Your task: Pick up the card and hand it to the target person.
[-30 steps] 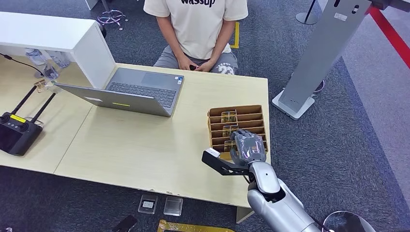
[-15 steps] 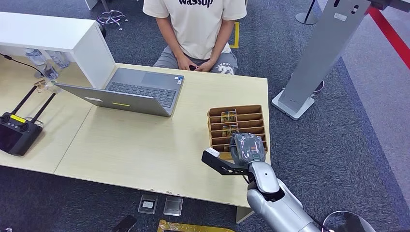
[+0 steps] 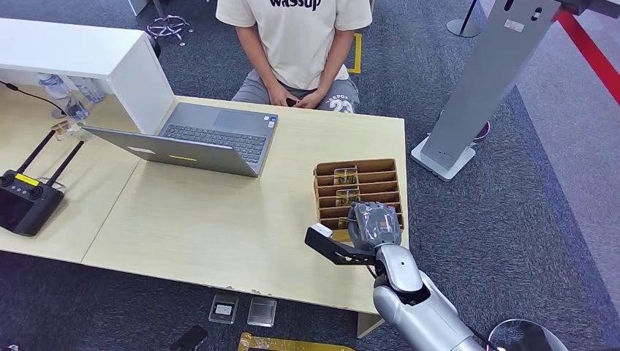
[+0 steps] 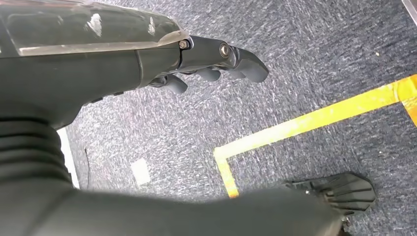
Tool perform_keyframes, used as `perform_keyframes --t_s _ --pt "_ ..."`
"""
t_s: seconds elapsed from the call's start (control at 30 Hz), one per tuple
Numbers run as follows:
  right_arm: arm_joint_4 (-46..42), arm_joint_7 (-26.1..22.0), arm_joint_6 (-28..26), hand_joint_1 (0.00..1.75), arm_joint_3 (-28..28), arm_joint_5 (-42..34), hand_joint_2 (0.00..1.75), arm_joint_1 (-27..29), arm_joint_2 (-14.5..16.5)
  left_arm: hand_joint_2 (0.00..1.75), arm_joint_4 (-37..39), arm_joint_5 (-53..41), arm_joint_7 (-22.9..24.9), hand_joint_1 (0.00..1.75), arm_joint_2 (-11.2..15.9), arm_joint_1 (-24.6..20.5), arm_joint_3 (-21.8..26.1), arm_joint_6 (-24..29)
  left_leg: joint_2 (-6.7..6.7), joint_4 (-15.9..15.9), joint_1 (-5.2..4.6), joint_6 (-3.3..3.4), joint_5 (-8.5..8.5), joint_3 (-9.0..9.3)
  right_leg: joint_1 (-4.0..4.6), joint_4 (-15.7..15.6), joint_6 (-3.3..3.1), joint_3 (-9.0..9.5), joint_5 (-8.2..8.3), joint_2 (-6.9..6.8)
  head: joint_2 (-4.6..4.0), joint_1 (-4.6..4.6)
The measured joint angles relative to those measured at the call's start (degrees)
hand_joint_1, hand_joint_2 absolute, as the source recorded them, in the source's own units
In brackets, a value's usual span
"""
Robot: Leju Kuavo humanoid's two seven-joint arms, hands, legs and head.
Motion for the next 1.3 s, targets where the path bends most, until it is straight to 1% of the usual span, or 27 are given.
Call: perform_keyframes --t_s 0.27,0.4,0.63,0.8,0.97,1.1,1.2,1.3 --pt "-0.34 0.46 -0.08 1.47 -0.22 -0.25 1.75 -0.03 -0.16 1.75 0.00 0.01 -0.23 0.00 0.00 -0.01 -0.01 0.57 0.00 0.00 0.00 0.00 0.00 0.00 0.00 0.00 0.00 0.00 0.00 0.00 0.00 -0.02" --pt "-2.89 1.77 -0.20 1.47 -0.69 -0.43 1.75 -0.13 -0.94 1.75 0.01 0.50 -0.07 0.00 0.00 0.08 -0.02 0.65 0.00 0.00 0.00 0.00 0.00 0.00 0.00 0.00 0.00 0.00 0.00 0.00 0.00 -0.02" --pt "-11.90 3.95 -2.28 1.47 -3.07 0.16 1.75 -0.75 -3.44 1.75 0.05 1.43 -0.32 0.00 0.00 0.71 0.00 1.09 0.01 0.01 0.00 0.00 0.00 -0.01 0.00 0.00 0.00 -0.01 0.01 0.01 0.00 0.01" --pt "-21.13 3.21 -5.02 1.47 -4.85 0.62 1.75 -1.03 -5.29 1.75 0.11 1.90 -0.73 0.00 0.00 1.21 0.00 1.40 0.00 0.01 0.00 0.00 0.00 -0.01 0.00 0.00 0.00 -0.02 0.00 0.01 0.00 -0.02" --pt "-27.56 1.01 -5.96 1.47 -5.46 -0.25 1.75 -1.52 -6.00 1.75 0.13 1.84 -0.80 0.00 0.00 1.15 0.00 1.55 0.00 0.01 0.00 0.00 0.00 0.00 0.00 0.00 0.00 -0.02 0.00 0.01 0.00 -0.06" --pt "-28.89 -1.86 -6.67 1.47 -5.31 -2.54 1.75 -1.70 -6.02 1.75 0.13 1.64 -0.62 0.00 0.00 0.80 -0.02 1.14 0.00 0.01 0.00 0.00 0.00 -0.02 0.00 0.00 0.00 0.00 0.01 0.01 0.00 0.00" --pt "-27.23 -6.66 -9.64 1.47 -4.86 -5.68 1.75 -2.01 -5.37 1.75 0.13 1.61 -0.13 0.00 -0.02 0.35 -0.06 0.84 -0.01 0.00 0.00 0.00 0.00 -0.04 0.00 0.00 0.00 0.01 0.01 0.00 0.00 0.03" --pt "-23.68 -12.10 -13.93 1.47 -4.37 -8.43 1.75 -2.66 -4.27 1.75 0.13 1.60 0.05 0.00 -0.02 0.00 -0.11 0.72 -0.01 0.01 0.00 0.00 0.00 -0.05 0.00 0.01 0.00 0.00 0.01 -0.01 0.00 0.02"
